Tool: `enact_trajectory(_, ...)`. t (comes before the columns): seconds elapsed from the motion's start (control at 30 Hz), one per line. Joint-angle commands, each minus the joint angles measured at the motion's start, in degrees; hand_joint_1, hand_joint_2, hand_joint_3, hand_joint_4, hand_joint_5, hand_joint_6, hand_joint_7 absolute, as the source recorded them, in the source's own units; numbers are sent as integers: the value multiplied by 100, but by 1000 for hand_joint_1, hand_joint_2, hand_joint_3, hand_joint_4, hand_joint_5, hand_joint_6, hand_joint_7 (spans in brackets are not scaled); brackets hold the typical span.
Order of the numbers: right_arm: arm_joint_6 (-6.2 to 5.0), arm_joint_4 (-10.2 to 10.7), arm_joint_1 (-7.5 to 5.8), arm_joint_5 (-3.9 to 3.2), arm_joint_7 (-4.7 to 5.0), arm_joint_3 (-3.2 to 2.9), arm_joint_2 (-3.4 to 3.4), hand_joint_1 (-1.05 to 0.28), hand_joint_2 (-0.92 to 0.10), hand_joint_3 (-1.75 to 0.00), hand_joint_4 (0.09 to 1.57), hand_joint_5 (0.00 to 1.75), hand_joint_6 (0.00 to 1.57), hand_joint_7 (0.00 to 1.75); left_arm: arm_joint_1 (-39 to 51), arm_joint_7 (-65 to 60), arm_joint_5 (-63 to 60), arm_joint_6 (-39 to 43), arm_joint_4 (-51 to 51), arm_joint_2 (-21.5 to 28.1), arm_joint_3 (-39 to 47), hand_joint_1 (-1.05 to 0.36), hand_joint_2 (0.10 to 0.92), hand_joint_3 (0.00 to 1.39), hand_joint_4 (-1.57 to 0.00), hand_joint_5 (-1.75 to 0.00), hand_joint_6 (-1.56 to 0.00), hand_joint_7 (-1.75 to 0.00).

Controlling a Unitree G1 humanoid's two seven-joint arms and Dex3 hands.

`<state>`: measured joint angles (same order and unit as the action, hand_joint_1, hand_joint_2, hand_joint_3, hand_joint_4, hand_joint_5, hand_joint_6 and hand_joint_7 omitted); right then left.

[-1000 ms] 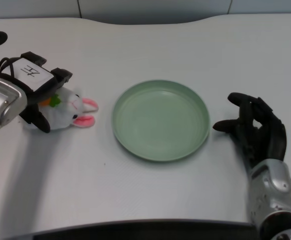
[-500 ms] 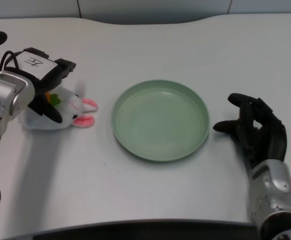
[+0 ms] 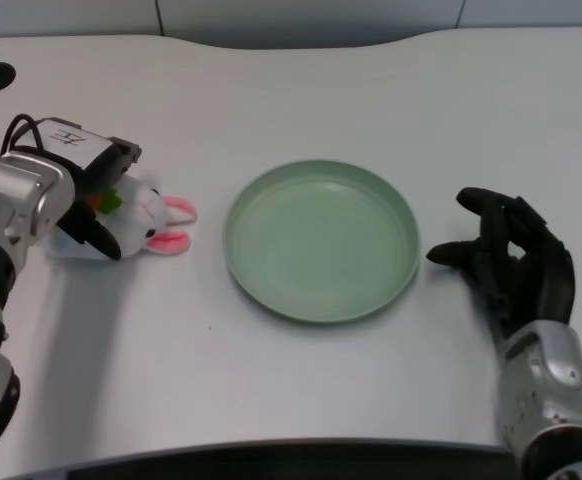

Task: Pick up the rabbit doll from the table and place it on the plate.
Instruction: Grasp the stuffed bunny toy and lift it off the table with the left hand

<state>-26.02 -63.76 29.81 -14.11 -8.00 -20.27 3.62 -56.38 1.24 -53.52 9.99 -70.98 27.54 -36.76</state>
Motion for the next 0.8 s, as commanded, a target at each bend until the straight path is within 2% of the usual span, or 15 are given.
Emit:
enact_trajectory(0.03, 12, 50, -84, -60, -30, -25, -20, -427, -921, -412, 786, 1298, 694, 961, 3, 80, 38, -1, -97, -50, -91, -1026, 919, 18, -116, -88, -146, -16)
enact_trajectory(0.07, 6, 47, -85, -44, -16, -19, -15, -429, -921, -413, 784, 1300, 692, 960, 13, 68, 31, -3, -111, -62, -115, -1026, 918, 15, -121, -91, -151, -18)
enact_trajectory(0.1, -11, 38, -84, -56, -39, -30, -14, -430, -921, -415, 783, 1303, 693, 961, 26, 68, 26, -19, -133, -86, -142, -1027, 917, 12, -126, -95, -153, -17)
enact_trajectory(0.17, -68, -28, -71, -23, -69, -19, 21, -434, -921, -414, 781, 1304, 699, 964, 56, 58, 46, -41, -170, -126, -166, -1032, 915, 8, -131, -99, -159, -18)
enact_trajectory(0.3, -81, -120, -28, -40, -144, -50, 52, -442, -921, -401, 788, 1305, 695, 968, 92, 36, 109, -14, -215, -169, -164, -1017, 904, 2, -143, -108, -185, -24)
enact_trajectory(0.33, -77, -98, -35, -20, -121, -38, 52, -442, -921, -398, 788, 1303, 691, 971, 109, 3, 127, 1, -217, -175, -163, -1008, 897, 1, -151, -112, -194, -25)
enact_trajectory(0.4, -40, 1, -78, -2, -42, -22, 18, -437, -921, -400, 783, 1300, 687, 976, 135, -139, 62, 29, -221, -177, -253, -962, 886, 0, -205, -138, -240, -39)
enact_trajectory(0.5, -32, 70, -113, -62, -72, -53, -25, -410, -921, -419, 793, 1301, 693, 978, 157, -413, -36, 69, -236, -166, -402, -825, 860, 0, -311, -188, -354, -62)
enact_trajectory(0.53, -23, 76, -120, -45, -49, -44, -21, -417, -921, -422, 793, 1302, 691, 975, 175, -550, -37, 113, -246, -152, -428, -725, 852, 0, -381, -257, -455, -93)
enact_trajectory(0.57, -20, 78, -130, -34, -41, -39, -19, -419, -921, -425, 782, 1297, 685, 968, 191, -674, -44, 150, -255, -135, -455, -612, 839, 3, -386, -565, -610, -139)
enact_trajectory(0.6, -24, 75, -135, -26, -41, -36, -13, -418, -921, -426, 770, 1291, 680, 962, 199, -764, -52, 176, -265, -124, -478, -561, 840, 3, -355, -779, -684, -179)
enact_trajectory(0.63, -28, 104, -147, -29, -46, -34, -23, -419, -921, -427, 763, 1288, 679, 959, 207, -841, -47, 206, -270, -111, -484, -529, 840, 2, -337, -912, -726, -209)
enact_trajectory(0.7, -31, 119, -142, -43, -63, -41, -29, -421, -921, -427, 764, 1293, 685, 958, 212, -927, -37, 220, -294, -110, -499, -455, 838, 1, -352, -997, -792, -287)
enact_trajectory(0.8, 87, 145, -130, -8, 48, -18, -21, -440, -921, -415, 788, 1302, 695, 961, 225, -1077, -62, 192, -333, -125, -550, -365, 848, 3, -469, -1064, -855, -378)
